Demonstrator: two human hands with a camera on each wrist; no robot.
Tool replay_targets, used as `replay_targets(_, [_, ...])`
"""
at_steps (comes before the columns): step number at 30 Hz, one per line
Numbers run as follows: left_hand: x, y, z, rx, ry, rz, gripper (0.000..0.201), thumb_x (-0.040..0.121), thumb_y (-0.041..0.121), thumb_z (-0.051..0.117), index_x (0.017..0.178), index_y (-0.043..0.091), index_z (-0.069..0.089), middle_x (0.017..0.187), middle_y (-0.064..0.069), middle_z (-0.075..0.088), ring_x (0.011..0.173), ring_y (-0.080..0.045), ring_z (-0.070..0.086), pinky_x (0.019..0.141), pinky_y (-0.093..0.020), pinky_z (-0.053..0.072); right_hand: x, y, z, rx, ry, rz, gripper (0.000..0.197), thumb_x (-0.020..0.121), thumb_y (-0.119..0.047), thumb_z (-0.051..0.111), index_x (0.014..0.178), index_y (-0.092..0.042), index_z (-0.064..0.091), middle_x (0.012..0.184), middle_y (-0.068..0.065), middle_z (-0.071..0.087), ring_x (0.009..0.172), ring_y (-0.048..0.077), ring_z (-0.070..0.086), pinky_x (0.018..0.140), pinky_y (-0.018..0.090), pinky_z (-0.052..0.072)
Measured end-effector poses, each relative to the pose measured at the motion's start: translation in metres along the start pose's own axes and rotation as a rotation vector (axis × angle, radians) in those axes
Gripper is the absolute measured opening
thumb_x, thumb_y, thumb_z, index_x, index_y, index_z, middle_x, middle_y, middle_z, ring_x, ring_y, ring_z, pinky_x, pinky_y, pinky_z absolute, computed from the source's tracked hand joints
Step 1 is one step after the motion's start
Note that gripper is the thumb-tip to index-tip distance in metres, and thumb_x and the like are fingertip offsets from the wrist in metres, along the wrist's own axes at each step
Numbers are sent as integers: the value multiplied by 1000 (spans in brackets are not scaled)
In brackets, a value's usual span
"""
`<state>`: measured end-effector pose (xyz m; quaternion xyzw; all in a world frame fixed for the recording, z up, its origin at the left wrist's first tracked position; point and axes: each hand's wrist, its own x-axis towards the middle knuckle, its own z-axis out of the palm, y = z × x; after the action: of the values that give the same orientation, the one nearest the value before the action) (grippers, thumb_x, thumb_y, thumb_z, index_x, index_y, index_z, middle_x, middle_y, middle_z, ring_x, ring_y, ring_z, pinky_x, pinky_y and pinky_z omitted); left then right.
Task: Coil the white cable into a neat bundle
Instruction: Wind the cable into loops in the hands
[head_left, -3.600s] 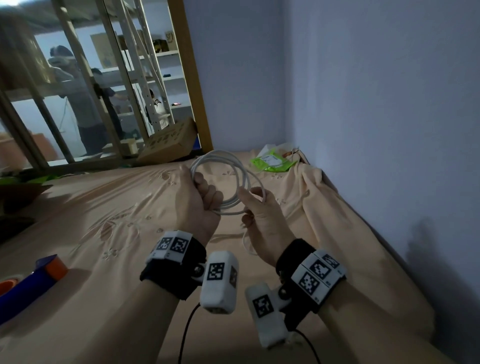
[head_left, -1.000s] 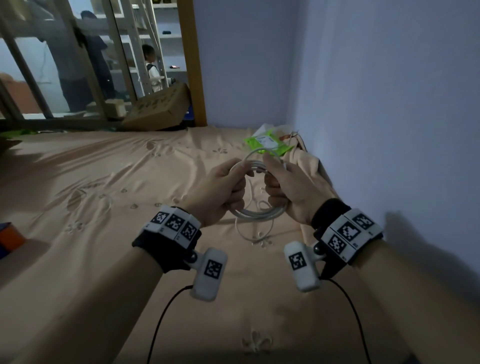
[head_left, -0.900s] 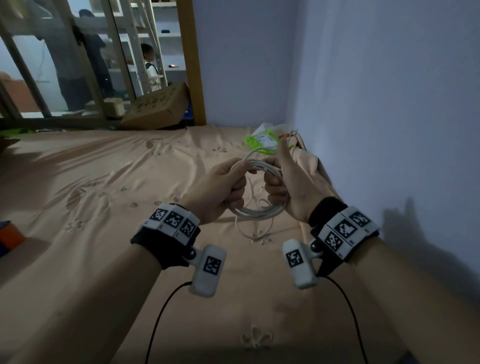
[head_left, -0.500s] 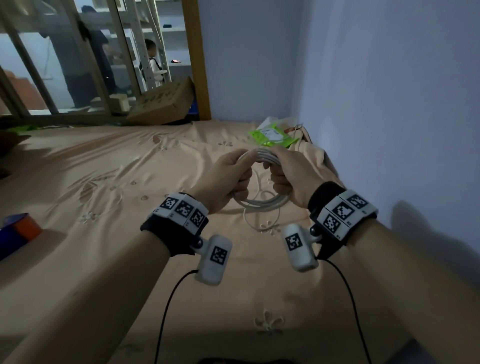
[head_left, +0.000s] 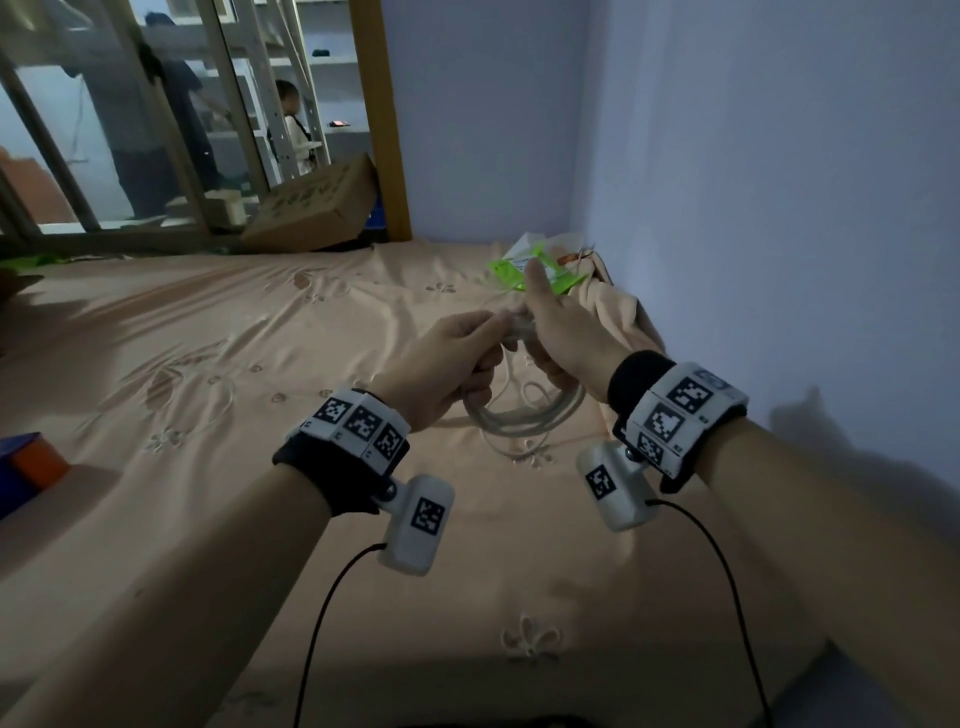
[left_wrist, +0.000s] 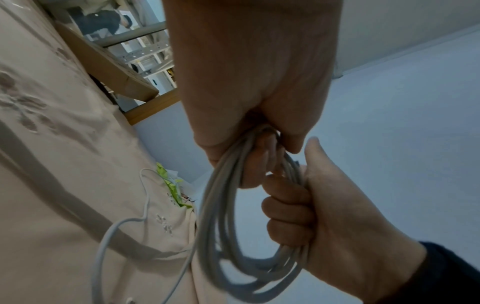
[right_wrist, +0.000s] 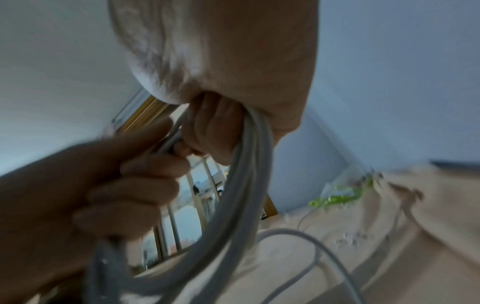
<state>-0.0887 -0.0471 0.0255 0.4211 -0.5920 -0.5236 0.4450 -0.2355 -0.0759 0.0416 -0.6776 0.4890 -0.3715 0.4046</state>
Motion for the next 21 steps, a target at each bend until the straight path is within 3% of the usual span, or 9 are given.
replay_targets(2, [1,4,5,70,-21,-21,36,102,38,43,82,11,54,61,-1,27,45,-11,20,41,-22,20,2,-1,3,-142,-38,-37,74,92,-72,9,74,-19,57,60,-5,50,57,11,47,62,30,35])
replay_targets(5, [4,8,7,110,-17,-40,33,103,40,42,82,17,56,57,1,27,44,-9,19,41,-23,15,2,-7,5,-175,-93,-55,75,92,-72,4,85,-23,61,58,-10,47,56,5,42,53,20,29])
replay_targets(8, [6,9,5,58,6,-6,27,104,34,43,87,22,62,56,2,27,44,-9,19,40,-23,14,5,-12,6,-54,-99,-17,77,90,-75,6,69,-18,53,42,-11,38,40,8,31,36,21,23])
replay_targets(10, [6,9,3,-5,46,21,30,104,30,44,82,22,63,55,3,28,43,-8,20,38,-21,16,7,-13,7,57,-90,4,71,91,-75,14,60,-19,44,42,-7,34,37,10,26,38,21,20])
replay_targets(14, [7,8,-9,-301,159,51,31,104,26,42,77,16,49,52,6,25,39,-6,18,36,-19,14,6,-10,3,358,-96,7,53,97,-63,35,80,-15,52,48,-5,29,38,10,21,38,20,21])
replay_targets(18, [6,2,-7,-444,205,51,30,105,25,40,75,18,41,52,5,24,39,-7,17,39,-22,11,6,-4,7,433,26,12,42,100,-42,45,68,-14,48,42,-8,30,35,9,21,39,19,19])
replay_targets(21, [3,8,-6,-304,135,-43,30,100,21,39,71,15,43,55,-1,29,41,-12,21,44,-27,14,6,-1,6,314,67,-37,40,98,-33,48,62,-15,48,43,-4,32,36,13,23,41,22,19])
